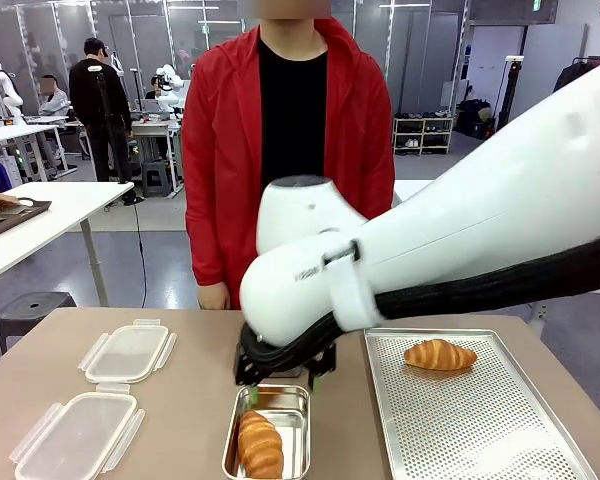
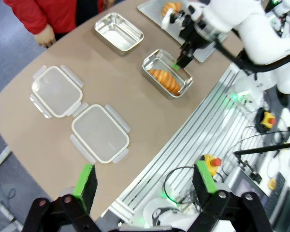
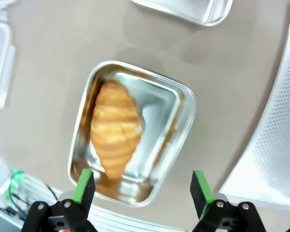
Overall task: Place the bread into the airtight container.
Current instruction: Pick up a Butter Roll and place it into an empty Airtight Container.
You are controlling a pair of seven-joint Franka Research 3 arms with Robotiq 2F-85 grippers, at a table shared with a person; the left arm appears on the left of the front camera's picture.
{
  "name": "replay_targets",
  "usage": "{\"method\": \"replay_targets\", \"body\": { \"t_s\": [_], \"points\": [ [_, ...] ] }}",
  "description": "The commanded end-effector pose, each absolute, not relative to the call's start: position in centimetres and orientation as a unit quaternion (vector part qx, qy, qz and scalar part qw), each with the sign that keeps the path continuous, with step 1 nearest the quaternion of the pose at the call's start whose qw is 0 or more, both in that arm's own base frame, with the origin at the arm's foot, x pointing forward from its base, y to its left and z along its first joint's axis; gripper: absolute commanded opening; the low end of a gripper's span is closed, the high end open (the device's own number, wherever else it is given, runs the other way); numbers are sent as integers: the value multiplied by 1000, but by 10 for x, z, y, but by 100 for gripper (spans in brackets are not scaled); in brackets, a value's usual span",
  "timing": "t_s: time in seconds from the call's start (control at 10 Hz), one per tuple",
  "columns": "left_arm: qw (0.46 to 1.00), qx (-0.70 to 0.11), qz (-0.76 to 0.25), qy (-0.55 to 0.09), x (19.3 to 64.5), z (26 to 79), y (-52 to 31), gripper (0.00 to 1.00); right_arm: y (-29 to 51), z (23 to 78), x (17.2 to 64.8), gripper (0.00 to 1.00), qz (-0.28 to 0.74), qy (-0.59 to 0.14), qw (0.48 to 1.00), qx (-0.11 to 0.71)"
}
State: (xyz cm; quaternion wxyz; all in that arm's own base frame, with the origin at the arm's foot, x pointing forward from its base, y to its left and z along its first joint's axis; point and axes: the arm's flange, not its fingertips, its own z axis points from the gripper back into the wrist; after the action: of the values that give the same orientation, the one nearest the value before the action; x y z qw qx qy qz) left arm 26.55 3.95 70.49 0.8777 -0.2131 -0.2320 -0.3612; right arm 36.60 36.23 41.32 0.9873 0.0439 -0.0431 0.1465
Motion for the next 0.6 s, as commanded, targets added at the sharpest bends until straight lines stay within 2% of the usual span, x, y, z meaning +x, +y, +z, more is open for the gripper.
{"method": "replay_targets", "body": {
  "t_s": [0.0, 0.5],
  "points": [
    [873, -215, -370, -233, 265, 706, 39, 100, 304, 450, 348, 100, 203, -65, 976, 53],
    [873, -215, -370, -233, 265, 706, 39, 100, 153, 498, 338, 100, 300, -106, 945, 80]
  ]
}}
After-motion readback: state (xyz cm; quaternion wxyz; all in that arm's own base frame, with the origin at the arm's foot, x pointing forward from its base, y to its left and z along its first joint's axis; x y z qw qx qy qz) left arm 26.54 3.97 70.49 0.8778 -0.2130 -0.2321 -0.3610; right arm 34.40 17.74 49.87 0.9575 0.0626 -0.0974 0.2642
